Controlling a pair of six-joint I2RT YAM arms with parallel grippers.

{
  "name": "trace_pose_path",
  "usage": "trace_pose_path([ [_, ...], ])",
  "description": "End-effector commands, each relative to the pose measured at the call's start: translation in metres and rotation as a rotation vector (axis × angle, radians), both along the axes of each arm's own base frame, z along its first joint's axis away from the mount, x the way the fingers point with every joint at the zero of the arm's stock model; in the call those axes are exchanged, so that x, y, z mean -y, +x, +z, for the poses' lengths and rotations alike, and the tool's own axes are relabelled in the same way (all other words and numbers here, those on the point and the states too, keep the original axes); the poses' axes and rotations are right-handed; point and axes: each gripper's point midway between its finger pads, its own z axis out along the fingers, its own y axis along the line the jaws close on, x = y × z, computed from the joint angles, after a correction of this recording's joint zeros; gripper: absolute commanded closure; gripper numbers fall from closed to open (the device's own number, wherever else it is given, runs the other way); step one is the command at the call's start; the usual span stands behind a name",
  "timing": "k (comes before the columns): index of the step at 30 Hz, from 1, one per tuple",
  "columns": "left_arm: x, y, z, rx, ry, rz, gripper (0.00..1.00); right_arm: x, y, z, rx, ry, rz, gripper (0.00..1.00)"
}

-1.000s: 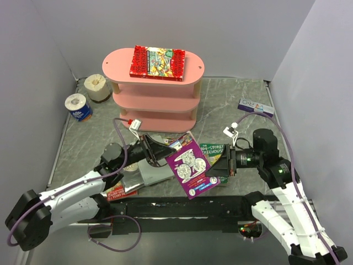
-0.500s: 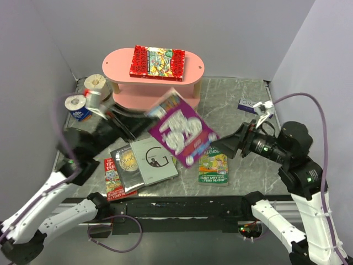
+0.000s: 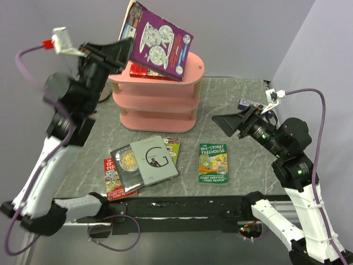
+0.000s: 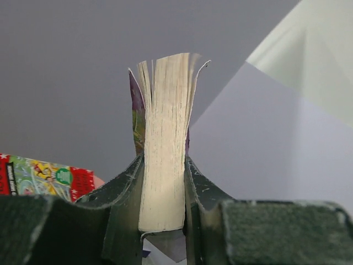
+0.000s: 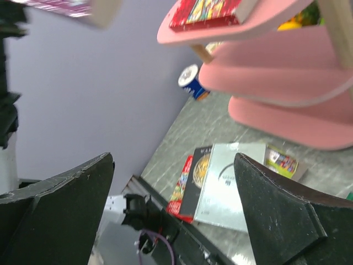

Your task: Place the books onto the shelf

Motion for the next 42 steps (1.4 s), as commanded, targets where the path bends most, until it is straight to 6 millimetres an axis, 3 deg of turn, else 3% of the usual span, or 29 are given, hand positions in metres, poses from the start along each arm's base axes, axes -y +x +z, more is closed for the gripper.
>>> trace_pose_path([
  [1, -0.013, 0.037, 0.008, 0.011, -0.089, -0.100, 0.99, 0.004, 0.015, 0.026, 0.115, 0.026, -0.055, 0.04],
  [2, -0.015, 0.038, 0.017, 0.067, -0.110, -0.142, 0.99, 0.004, 0.016, 0.027, 0.119, 0.026, -0.057, 0.04],
  [3, -0.022, 0.059, 0.009, 0.035, -0.147, -0.166, 0.99, 0.002, 0.019, 0.028, 0.127, 0.024, -0.051, 0.05],
  [12, -0.015, 0.120, -0.013, -0.004, -0.166, -0.339, 0.99, -0.002, 0.030, 0.026, 0.144, -0.014, -0.048, 0.06],
  [16, -0.014, 0.146, -0.050, -0.121, -0.150, -0.297, 0.99, -0.006, 0.038, 0.024, 0.132, -0.015, -0.040, 0.06],
  [20, -0.018, 0.158, -0.089, -0.207, -0.135, -0.236, 0.94, -0.009, 0.045, 0.019, 0.113, -0.014, -0.033, 0.06],
  [23, -0.020, 0.165, -0.111, -0.266, -0.091, -0.191, 0.78, -0.012, 0.050, 0.016, 0.098, -0.018, -0.032, 0.06],
  [27, -0.024, 0.172, -0.128, -0.308, -0.045, -0.147, 0.45, -0.015, 0.056, 0.015, 0.085, -0.010, -0.030, 0.06],
  [34, -0.027, 0.185, -0.137, -0.367, -0.004, -0.102, 0.26, -0.032, 0.064, 0.026, 0.077, -0.010, 0.057, 0.11],
  [35, -0.028, 0.187, -0.140, -0.381, 0.001, -0.093, 0.24, -0.038, 0.068, 0.034, 0.080, -0.014, 0.079, 0.13],
  [40, -0.041, 0.189, -0.153, -0.446, 0.059, -0.007, 0.08, -0.054, 0.075, 0.036, 0.065, -0.051, 0.145, 0.34],
  [42, -0.045, 0.189, -0.153, -0.451, 0.080, 0.017, 0.05, -0.061, 0.080, 0.036, 0.063, -0.060, 0.166, 0.54],
])
